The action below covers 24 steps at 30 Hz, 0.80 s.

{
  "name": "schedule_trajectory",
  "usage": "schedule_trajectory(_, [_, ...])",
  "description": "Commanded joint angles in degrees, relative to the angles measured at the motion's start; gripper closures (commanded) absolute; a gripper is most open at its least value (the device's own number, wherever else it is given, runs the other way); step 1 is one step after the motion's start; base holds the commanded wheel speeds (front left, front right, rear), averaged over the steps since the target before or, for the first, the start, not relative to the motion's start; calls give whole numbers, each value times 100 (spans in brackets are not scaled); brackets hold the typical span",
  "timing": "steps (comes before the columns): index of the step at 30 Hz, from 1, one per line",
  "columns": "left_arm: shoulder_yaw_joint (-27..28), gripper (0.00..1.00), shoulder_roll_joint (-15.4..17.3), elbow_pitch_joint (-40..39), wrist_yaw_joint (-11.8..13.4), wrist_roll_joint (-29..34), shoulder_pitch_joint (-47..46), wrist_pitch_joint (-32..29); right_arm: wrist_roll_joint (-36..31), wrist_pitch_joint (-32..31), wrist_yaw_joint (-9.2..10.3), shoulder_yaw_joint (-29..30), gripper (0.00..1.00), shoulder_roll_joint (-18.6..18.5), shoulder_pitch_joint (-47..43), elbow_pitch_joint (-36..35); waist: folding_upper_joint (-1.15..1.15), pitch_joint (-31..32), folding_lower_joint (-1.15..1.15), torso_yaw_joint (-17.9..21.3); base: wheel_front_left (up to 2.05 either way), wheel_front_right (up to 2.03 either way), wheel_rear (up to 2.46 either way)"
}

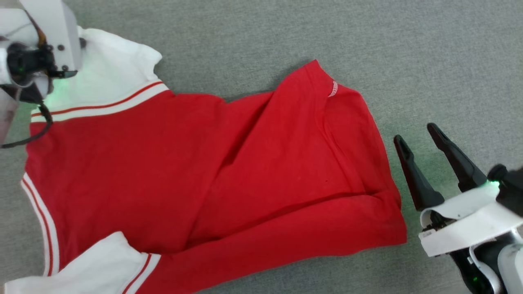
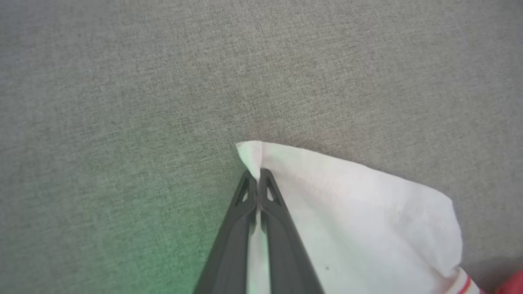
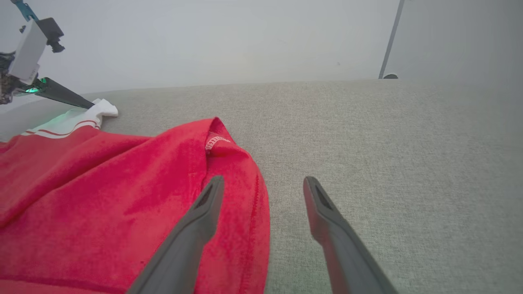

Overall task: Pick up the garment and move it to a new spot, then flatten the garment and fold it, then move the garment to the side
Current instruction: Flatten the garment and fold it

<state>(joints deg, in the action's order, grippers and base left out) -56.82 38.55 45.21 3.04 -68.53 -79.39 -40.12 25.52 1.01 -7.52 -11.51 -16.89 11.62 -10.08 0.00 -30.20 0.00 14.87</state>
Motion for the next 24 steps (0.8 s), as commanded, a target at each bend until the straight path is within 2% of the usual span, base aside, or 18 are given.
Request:
schedule_trajectory(1, [-56, 100, -86, 53, -47, -30, 112, -20, 88, -164, 6, -54, 0, -48, 126, -40, 0, 55, 0, -75, 0, 0, 0])
schedule_trajectory(8, [-47, 100, -323, 204, -172, -52, 78, 117, 400, -1337, 5, -304, 0, -250, 888, -6, 0, 158, 0, -316, 0, 0, 0])
schedule_trajectory(13, [-44, 100, -554, 364, -270, -69, -10, 203, 459, -2321, 5, -424, 0, -314, 1622, 298, 0, 187, 0, -526, 0, 0, 0])
schedule_trajectory(24, [-76, 100, -1036, 785, -526, -38, -225, 359, 374, -4176, 5, -469, 0, -11, 2921, 1356, 0, 131, 0, -923, 0, 0, 0])
